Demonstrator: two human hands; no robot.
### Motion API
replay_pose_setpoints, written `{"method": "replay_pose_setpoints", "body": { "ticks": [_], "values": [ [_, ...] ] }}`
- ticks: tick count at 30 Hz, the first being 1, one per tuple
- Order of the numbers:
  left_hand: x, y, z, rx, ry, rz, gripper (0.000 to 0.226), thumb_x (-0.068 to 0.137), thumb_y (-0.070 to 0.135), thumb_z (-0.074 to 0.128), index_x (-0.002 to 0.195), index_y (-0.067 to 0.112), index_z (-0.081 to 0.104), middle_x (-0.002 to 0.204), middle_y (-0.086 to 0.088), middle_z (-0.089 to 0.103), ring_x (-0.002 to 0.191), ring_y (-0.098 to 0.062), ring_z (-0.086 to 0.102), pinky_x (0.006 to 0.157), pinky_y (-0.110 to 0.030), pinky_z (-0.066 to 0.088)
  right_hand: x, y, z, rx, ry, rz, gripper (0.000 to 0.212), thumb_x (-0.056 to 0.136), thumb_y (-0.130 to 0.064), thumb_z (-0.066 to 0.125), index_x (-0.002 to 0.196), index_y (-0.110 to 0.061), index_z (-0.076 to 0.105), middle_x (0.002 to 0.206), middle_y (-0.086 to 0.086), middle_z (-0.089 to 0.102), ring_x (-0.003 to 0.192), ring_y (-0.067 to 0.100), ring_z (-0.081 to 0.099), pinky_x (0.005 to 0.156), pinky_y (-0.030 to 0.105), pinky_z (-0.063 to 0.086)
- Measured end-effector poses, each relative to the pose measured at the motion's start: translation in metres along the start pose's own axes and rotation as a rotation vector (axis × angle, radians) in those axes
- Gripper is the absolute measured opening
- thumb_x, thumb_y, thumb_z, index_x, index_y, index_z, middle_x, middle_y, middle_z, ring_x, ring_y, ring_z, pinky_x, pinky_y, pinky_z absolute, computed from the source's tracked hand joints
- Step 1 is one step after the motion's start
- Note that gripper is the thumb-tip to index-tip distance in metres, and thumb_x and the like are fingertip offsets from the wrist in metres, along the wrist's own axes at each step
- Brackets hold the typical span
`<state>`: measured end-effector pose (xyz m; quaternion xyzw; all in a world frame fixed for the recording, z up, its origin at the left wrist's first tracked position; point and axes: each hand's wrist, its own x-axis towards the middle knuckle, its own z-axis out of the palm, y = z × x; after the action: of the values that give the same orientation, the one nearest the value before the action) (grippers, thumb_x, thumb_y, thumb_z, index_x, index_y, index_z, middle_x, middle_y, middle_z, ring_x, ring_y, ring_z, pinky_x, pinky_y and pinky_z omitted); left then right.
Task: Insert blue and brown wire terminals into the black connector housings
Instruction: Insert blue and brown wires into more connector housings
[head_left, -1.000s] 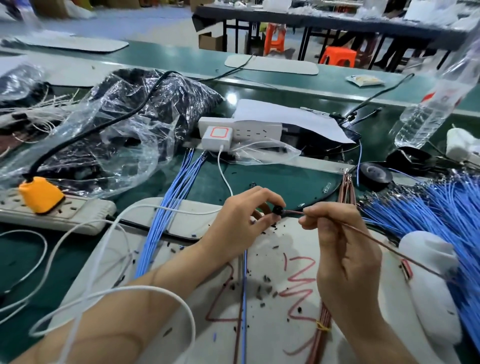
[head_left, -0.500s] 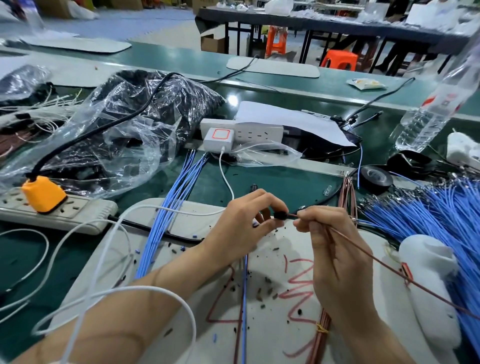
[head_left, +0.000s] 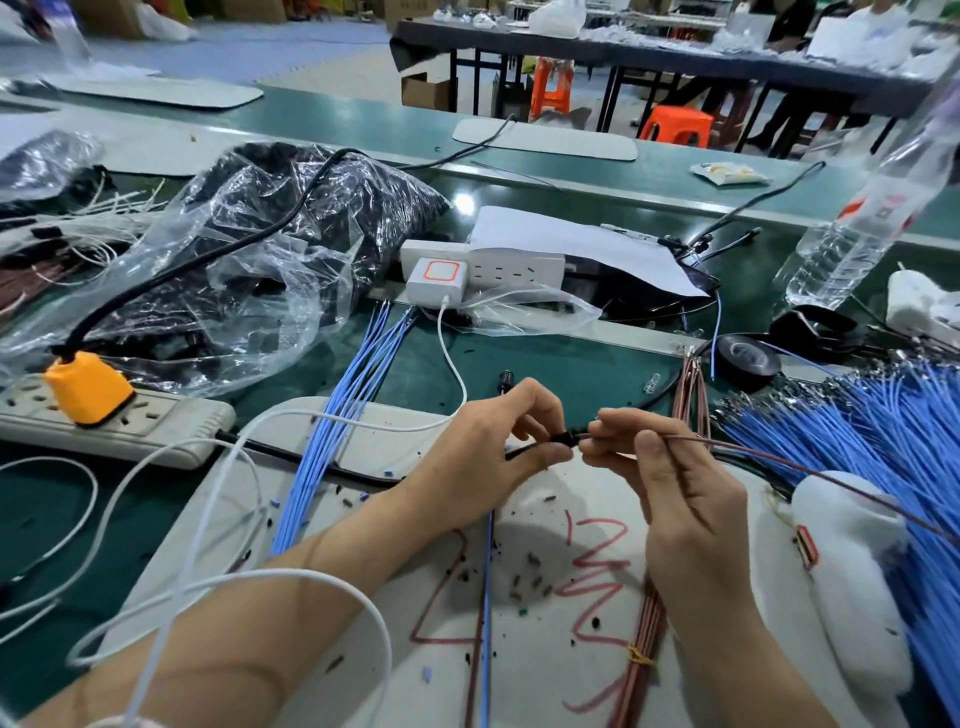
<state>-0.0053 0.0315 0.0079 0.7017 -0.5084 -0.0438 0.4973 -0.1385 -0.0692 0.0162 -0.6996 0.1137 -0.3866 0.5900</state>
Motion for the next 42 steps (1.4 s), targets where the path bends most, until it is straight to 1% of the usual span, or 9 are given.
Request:
{"method": "replay_pose_setpoints", "body": {
  "ticks": [3, 11, 17, 20, 25, 29, 33, 38, 42],
  "values": [
    [-0.001, 0.000, 0.000, -0.020, -0.011, 0.002, 0.020, 0.082, 0.012, 0.072, 0.093, 0.008, 0.056, 0.081, 0.015, 0.062, 0.076, -0.004, 0.062, 0.074, -0.010, 0.045, 0.000, -0.001, -0.001, 0.059, -0.002, 0.025, 0.024, 0.094, -0.020, 0.043, 0.099, -0.011, 0.065, 0.093, 0.008, 0.070, 0.083, 0.023, 0.068, 0.078, 0.026, 0.055],
    [0.000, -0.003, 0.000, 0.018, 0.026, 0.031, 0.015, 0.082, 0.014, 0.072, 0.088, 0.005, 0.061, 0.079, 0.003, 0.067, 0.077, -0.007, 0.061, 0.074, -0.009, 0.043, 0.004, 0.001, 0.000, 0.035, 0.079, 0.101, 0.023, 0.092, -0.020, 0.046, 0.098, -0.010, 0.066, 0.090, 0.006, 0.071, 0.078, 0.021, 0.070, 0.073, 0.023, 0.056],
    [0.000, 0.000, 0.001, 0.008, 0.035, 0.060, 0.016, 0.081, 0.013, 0.072, 0.089, 0.004, 0.062, 0.082, 0.002, 0.067, 0.078, -0.005, 0.061, 0.076, -0.007, 0.043, 0.006, 0.006, -0.005, -0.153, 0.071, 0.143, 0.009, 0.087, -0.007, 0.064, 0.085, -0.014, 0.068, 0.075, 0.004, 0.070, 0.069, 0.010, 0.069, 0.068, 0.018, 0.055],
    [0.000, 0.001, 0.001, 0.000, 0.010, 0.064, 0.016, 0.081, 0.011, 0.073, 0.090, 0.003, 0.062, 0.081, 0.002, 0.067, 0.077, -0.002, 0.061, 0.076, -0.006, 0.042, 0.004, 0.002, -0.004, -0.149, 0.050, 0.154, 0.005, 0.078, -0.018, 0.071, 0.082, -0.018, 0.069, 0.077, 0.001, 0.071, 0.071, 0.011, 0.069, 0.068, 0.017, 0.053],
    [-0.001, 0.002, 0.000, 0.012, 0.020, 0.095, 0.016, 0.080, 0.011, 0.073, 0.090, 0.004, 0.064, 0.083, 0.006, 0.066, 0.077, 0.002, 0.060, 0.078, -0.007, 0.042, 0.004, -0.001, -0.004, -0.106, 0.124, 0.162, 0.014, 0.075, -0.030, 0.067, 0.082, -0.018, 0.067, 0.077, 0.000, 0.071, 0.068, 0.012, 0.069, 0.066, 0.019, 0.055],
    [-0.002, 0.002, -0.001, 0.027, -0.010, 0.139, 0.015, 0.082, 0.012, 0.072, 0.092, 0.005, 0.065, 0.085, 0.001, 0.068, 0.079, -0.003, 0.062, 0.077, -0.010, 0.045, 0.005, 0.002, -0.005, -0.085, 0.136, 0.190, 0.004, 0.081, -0.019, 0.069, 0.081, -0.015, 0.067, 0.073, 0.003, 0.071, 0.065, 0.012, 0.069, 0.063, 0.015, 0.053],
    [-0.002, 0.003, -0.002, 0.054, -0.009, 0.175, 0.014, 0.082, 0.012, 0.071, 0.093, 0.004, 0.065, 0.087, 0.000, 0.068, 0.078, -0.004, 0.061, 0.077, -0.010, 0.045, 0.007, 0.003, -0.006, -0.071, 0.110, 0.219, 0.009, 0.084, -0.009, 0.068, 0.075, -0.010, 0.065, 0.068, 0.001, 0.067, 0.061, 0.013, 0.068, 0.059, 0.017, 0.052],
    [-0.005, 0.005, 0.002, 0.044, 0.015, 0.187, 0.014, 0.081, 0.012, 0.072, 0.094, 0.006, 0.067, 0.087, 0.011, 0.064, 0.079, 0.002, 0.058, 0.076, -0.013, 0.046, 0.004, 0.001, -0.001, 0.073, 0.083, 0.289, 0.011, 0.083, 0.004, 0.066, 0.074, -0.001, 0.062, 0.060, 0.008, 0.065, 0.053, 0.014, 0.062, 0.055, 0.019, 0.052],
    [-0.004, 0.008, 0.002, 0.004, 0.007, 0.164, 0.012, 0.082, 0.017, 0.071, 0.087, 0.011, 0.062, 0.085, 0.009, 0.066, 0.076, -0.001, 0.060, 0.072, -0.019, 0.050, 0.005, -0.002, 0.000, 0.143, 0.056, 0.353, 0.010, 0.082, -0.003, 0.067, 0.073, -0.006, 0.064, 0.068, 0.009, 0.066, 0.058, 0.017, 0.062, 0.057, 0.023, 0.053]
  ]
}}
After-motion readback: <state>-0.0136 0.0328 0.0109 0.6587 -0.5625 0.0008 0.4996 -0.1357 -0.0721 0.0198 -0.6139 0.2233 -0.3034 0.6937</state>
